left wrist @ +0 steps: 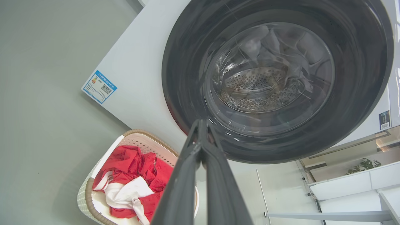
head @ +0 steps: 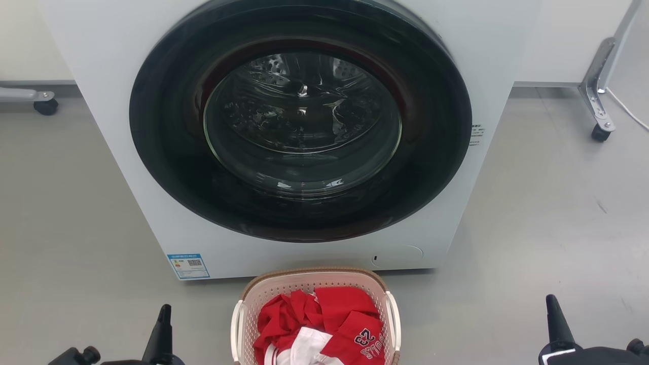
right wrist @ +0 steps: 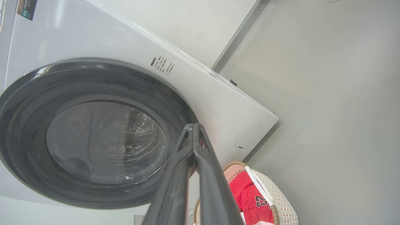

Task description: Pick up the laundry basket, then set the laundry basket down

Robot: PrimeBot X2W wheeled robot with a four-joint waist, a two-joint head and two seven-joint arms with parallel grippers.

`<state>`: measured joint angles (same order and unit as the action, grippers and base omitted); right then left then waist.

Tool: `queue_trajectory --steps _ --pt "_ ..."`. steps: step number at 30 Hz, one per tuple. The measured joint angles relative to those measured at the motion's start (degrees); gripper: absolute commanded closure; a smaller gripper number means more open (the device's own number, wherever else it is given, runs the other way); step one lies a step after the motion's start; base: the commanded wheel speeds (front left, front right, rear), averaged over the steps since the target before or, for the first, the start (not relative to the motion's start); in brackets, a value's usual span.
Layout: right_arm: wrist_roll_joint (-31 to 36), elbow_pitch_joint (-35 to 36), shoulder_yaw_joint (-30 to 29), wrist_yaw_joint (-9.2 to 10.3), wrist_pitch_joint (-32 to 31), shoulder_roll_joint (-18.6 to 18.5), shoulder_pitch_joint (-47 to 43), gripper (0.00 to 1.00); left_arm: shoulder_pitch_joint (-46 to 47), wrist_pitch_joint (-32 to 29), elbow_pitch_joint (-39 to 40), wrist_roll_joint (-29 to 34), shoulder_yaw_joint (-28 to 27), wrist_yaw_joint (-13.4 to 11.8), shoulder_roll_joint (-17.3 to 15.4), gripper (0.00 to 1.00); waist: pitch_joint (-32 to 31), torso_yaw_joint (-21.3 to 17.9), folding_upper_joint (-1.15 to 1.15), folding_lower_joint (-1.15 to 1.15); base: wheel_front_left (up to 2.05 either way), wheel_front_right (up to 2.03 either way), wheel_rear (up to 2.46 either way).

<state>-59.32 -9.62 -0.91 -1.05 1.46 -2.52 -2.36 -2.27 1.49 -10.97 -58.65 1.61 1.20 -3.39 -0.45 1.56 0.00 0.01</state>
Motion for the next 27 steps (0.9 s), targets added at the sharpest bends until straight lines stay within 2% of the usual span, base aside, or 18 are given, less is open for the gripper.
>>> queue_trajectory --steps 27 --pt "-23.41 -5.56 -4.81 -4.07 -5.71 0.05 5.21 1.0 4.86 -5.78 -4.21 -23.83 -4.95 4.42 0.46 1.0 0.41 -1.15 0.0 -0.01 0.0 0.0 0.0"
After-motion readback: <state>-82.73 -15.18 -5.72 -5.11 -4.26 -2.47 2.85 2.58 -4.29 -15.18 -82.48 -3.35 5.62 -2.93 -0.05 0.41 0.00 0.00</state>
